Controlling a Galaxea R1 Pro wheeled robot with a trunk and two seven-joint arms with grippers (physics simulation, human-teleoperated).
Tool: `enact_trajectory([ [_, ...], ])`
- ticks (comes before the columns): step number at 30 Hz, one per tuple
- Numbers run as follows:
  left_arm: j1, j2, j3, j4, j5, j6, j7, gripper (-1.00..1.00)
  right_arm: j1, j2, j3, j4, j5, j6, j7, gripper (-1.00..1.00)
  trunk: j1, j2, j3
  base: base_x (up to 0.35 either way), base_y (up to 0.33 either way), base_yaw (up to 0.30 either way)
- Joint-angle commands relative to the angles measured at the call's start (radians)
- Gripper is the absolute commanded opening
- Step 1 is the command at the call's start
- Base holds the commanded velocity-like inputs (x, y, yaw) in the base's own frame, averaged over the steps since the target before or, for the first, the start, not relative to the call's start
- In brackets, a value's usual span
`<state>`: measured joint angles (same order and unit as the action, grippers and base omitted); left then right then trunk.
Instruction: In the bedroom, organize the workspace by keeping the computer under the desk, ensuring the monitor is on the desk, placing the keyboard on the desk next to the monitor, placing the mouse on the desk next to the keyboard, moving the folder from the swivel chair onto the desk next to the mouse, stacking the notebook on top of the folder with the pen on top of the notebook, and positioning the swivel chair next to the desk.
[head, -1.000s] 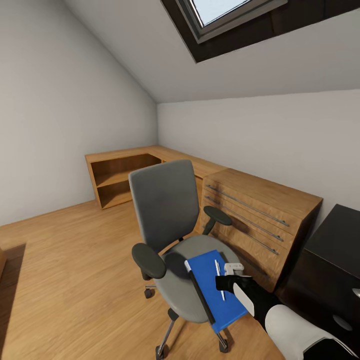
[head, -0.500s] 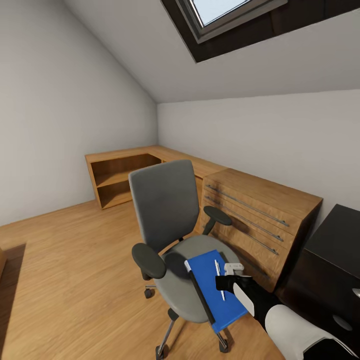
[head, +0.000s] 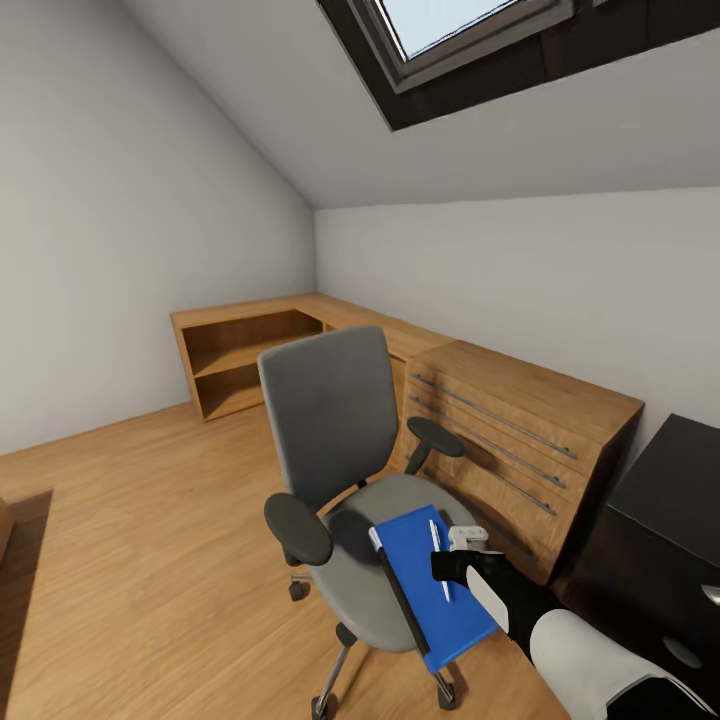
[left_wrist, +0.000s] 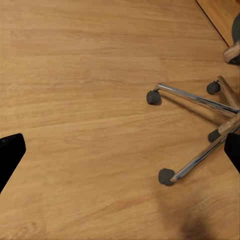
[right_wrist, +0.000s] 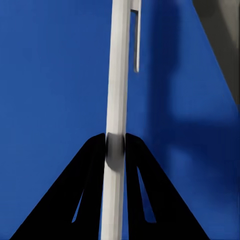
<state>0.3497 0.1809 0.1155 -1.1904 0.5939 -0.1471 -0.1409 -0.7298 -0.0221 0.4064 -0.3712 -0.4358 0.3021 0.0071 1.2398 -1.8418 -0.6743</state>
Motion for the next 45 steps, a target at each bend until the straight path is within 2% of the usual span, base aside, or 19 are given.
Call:
enact_trajectory([
  [1,0.0,0.0,0.0,0.0,0.01,0.0,-0.006,1.0,0.0,-0.001,0.003,-0.002,-0.003,0.005,0.004,-1.0,-0.004,0.007,0.002,0.0,0.0,0.0],
  [10,0.0,-0.001,0.0,0.003,0.008,0.002,-0.005,1.0,0.0,-0.004,0.003,-0.026,-0.003,0.007,0.004,-1.0,-0.038,0.07,0.031,0.0,0.0,0.0],
  [12,0.0,-0.001,0.0,0.008,0.009,0.005,-0.004,1.0,0.002,-0.015,0.001,-0.082,-0.003,0.011,0.002,-1.0,-0.046,0.084,0.037,0.0,0.0,0.0],
  [17,0.0,0.0,-0.002,0.047,0.008,0.007,-0.004,1.0,0.002,-0.047,-0.021,-0.122,-0.007,0.041,0.001,-1.0,-0.065,0.119,0.053,0.0,0.0,0.0],
  [20,0.0,0.0,-0.003,0.061,0.008,0.008,-0.003,1.0,0.003,-0.079,-0.076,-0.166,-0.037,0.07,0.0,-1.0,-0.077,0.14,0.062,0.0,0.0,0.0],
  [21,0.0,-0.002,-0.006,0.067,0.004,0.009,-0.001,1.0,0.014,-0.134,-0.118,-0.299,-0.097,0.125,-0.002,-1.0,-0.081,0.147,0.065,0.0,0.0,0.0],
  [22,0.0,-0.002,-0.007,0.067,0.003,0.009,0.0,1.0,0.02,-0.144,-0.121,-0.327,-0.106,0.135,-0.002,-1.0,-0.084,0.154,0.068,0.0,0.0,0.0],
  [23,0.0,-0.003,-0.007,0.068,0.001,0.009,0.003,1.0,0.049,-0.174,-0.128,-0.411,-0.135,0.159,-0.004,-1.0,-0.088,0.161,0.071,0.0,0.0,0.0],
  [24,0.0,-0.004,-0.008,0.068,0.0,0.009,0.004,1.0,0.074,-0.192,-0.131,-0.459,-0.154,0.17,-0.005,-1.0,-0.092,0.168,0.075,0.0,0.0,0.0],
  [26,0.0,-0.004,-0.008,0.069,-0.001,0.009,0.005,1.0,0.096,-0.21,-0.135,-0.499,-0.172,0.177,-0.01,-1.0,-0.1,0.182,0.081,0.0,0.0,0.0],
  [27,0.0,-0.004,-0.008,0.069,-0.001,0.009,0.005,1.0,0.111,-0.227,-0.141,-0.533,-0.192,0.182,-0.017,-1.0,-0.104,0.189,0.084,0.0,0.0,0.0],
  [28,0.0,-0.005,-0.009,0.075,-0.002,0.01,0.006,1.0,0.128,-0.25,-0.149,-0.581,-0.23,0.192,-0.035,-1.0,-0.107,0.196,0.087,0.0,0.0,0.0],
  [32,0.0,-0.01,-0.012,0.085,-0.003,0.009,0.006,1.0,0.136,-0.268,-0.153,-0.617,-0.257,0.2,-0.067,-1.0,-0.123,0.224,0.1,0.0,0.0,0.0],
  [34,0.0,-0.014,-0.013,0.088,-0.003,0.009,0.006,1.0,0.139,-0.276,-0.154,-0.632,-0.264,0.202,-0.094,-1.0,-0.13,0.238,0.106,0.0,0.0,0.0],
  [40,0.0,-0.018,-0.014,0.092,-0.003,0.01,0.007,1.0,0.146,-0.285,-0.156,-0.71,-0.271,0.2,-0.248,-1.0,-0.153,0.28,0.125,0.0,0.0,0.0],
  [41,0.0,-0.018,-0.014,0.103,-0.003,0.01,0.009,1.0,0.161,-0.285,-0.156,-0.774,-0.271,0.196,-0.364,-1.0,-0.157,0.287,0.128,0.0,0.0,0.0],
  [45,0.0,-0.018,-0.015,0.122,-0.003,0.013,0.02,1.0,0.177,-0.285,-0.156,-0.831,-0.271,0.192,-0.461,-1.0,-0.173,0.315,0.14,0.0,0.0,0.0],
])
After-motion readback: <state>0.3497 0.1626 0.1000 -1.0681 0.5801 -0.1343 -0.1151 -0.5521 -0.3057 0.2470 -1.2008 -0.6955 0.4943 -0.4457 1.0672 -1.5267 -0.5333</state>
